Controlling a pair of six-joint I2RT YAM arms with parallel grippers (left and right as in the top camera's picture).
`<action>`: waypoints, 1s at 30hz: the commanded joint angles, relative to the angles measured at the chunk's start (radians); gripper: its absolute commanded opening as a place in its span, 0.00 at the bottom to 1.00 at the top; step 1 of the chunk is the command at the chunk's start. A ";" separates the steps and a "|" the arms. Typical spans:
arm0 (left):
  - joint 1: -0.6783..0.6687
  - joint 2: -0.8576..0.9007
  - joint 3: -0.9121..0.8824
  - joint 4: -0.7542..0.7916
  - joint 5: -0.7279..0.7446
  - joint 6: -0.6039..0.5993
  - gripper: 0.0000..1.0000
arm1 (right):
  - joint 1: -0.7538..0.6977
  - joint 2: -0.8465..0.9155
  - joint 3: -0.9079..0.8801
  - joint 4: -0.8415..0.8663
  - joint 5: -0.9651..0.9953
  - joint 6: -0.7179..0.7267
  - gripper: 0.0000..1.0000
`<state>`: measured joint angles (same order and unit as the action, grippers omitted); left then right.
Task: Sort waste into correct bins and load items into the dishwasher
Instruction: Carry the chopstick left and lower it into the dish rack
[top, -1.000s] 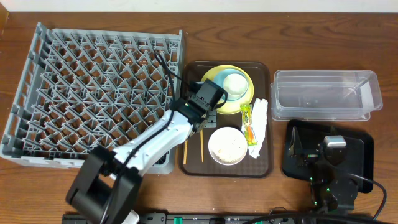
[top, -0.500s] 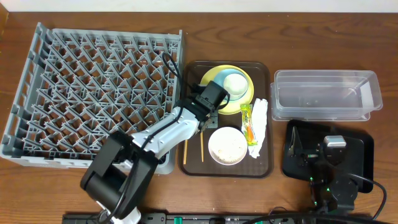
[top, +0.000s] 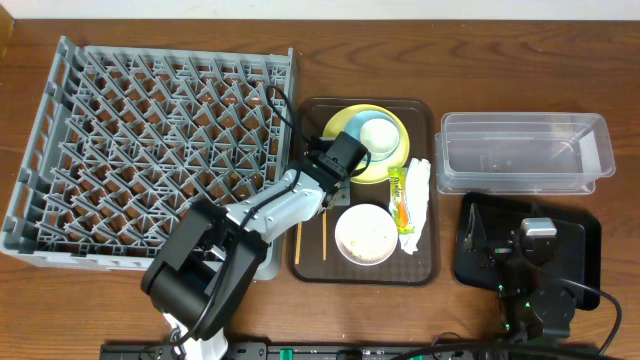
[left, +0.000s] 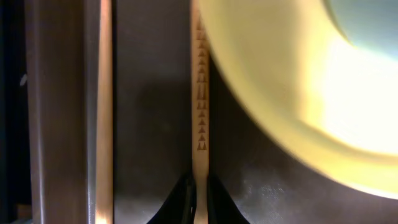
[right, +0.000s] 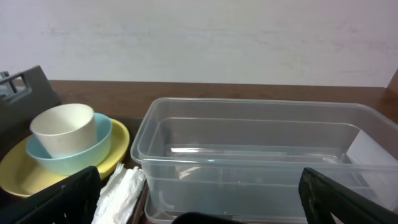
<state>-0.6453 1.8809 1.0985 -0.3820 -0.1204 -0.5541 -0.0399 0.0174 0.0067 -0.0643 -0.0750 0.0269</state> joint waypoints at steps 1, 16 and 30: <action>0.000 -0.061 0.009 -0.004 -0.020 0.017 0.08 | 0.015 -0.005 -0.001 -0.004 -0.005 0.013 0.99; 0.130 -0.554 0.009 -0.175 -0.101 0.135 0.08 | 0.015 -0.005 -0.001 -0.004 -0.005 0.013 0.99; 0.352 -0.488 0.009 -0.297 0.103 0.315 0.08 | 0.015 -0.005 -0.001 -0.004 -0.005 0.013 0.99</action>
<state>-0.3115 1.3613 1.0992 -0.6769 -0.0566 -0.2909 -0.0399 0.0174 0.0067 -0.0639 -0.0750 0.0269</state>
